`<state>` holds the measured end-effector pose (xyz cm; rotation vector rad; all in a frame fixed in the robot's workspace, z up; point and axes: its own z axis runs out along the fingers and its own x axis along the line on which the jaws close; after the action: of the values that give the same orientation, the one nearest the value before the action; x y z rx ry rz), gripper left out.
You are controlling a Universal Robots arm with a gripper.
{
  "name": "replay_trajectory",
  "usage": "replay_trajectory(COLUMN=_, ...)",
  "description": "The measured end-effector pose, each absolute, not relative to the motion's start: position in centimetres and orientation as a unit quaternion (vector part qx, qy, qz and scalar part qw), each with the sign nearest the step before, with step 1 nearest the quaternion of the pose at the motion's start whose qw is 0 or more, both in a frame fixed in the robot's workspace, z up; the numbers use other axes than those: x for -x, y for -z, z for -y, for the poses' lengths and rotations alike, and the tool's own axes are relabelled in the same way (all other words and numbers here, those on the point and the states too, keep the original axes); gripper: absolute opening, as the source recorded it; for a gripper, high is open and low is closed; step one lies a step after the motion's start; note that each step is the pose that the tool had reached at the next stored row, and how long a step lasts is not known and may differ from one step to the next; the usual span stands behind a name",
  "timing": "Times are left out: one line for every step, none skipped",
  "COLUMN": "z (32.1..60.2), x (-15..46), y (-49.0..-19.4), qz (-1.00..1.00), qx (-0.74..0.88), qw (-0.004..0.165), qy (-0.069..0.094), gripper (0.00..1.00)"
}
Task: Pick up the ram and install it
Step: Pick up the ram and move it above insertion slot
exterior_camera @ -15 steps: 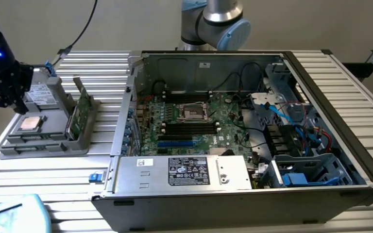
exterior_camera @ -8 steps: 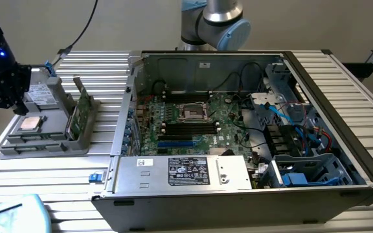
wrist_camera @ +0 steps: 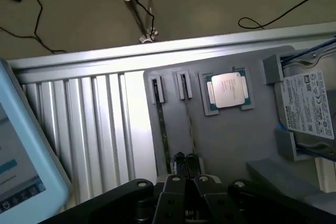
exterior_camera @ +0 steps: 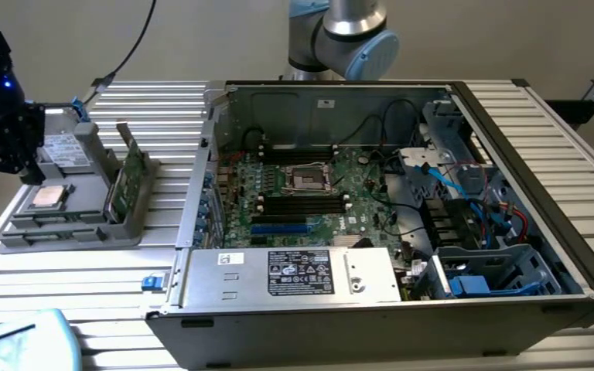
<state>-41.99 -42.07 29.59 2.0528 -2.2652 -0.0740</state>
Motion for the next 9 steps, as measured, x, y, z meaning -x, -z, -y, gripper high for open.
replay_trajectory(z=42.07, x=41.99, y=-29.58, qz=0.734, qx=-0.678, qw=0.042, qy=0.024, gripper=0.11)
replay_trajectory(z=42.07, x=41.99, y=-29.57, qz=0.727, qx=-0.685, qw=0.042, qy=0.023, gripper=0.11)
replay_trajectory(z=42.07, x=41.99, y=-29.56, qz=0.721, qx=-0.691, qw=0.042, qy=0.023, gripper=0.11)
replay_trajectory(z=42.07, x=41.99, y=-29.57, qz=0.715, qx=-0.697, qw=0.043, qy=0.023, gripper=0.11)
replay_trajectory(z=42.07, x=41.99, y=-29.57, qz=0.708, qx=-0.704, qw=0.043, qy=0.022, gripper=0.11)
replay_trajectory(z=42.07, x=41.99, y=-29.56, qz=0.702, qx=-0.71, qw=0.043, qy=0.022, gripper=0.11)
replay_trajectory(z=42.07, x=42.01, y=-29.56, qz=0.696, qx=-0.716, qw=0.043, qy=0.021, gripper=0.11)
replay_trajectory(z=42.07, x=42.06, y=-29.57, qz=0.692, qx=-0.72, qw=0.043, qy=0.021, gripper=0.11)
replay_trajectory(z=42.07, x=42.06, y=-29.57, qz=0.692, qx=-0.721, qw=0.043, qy=0.021, gripper=0.11)
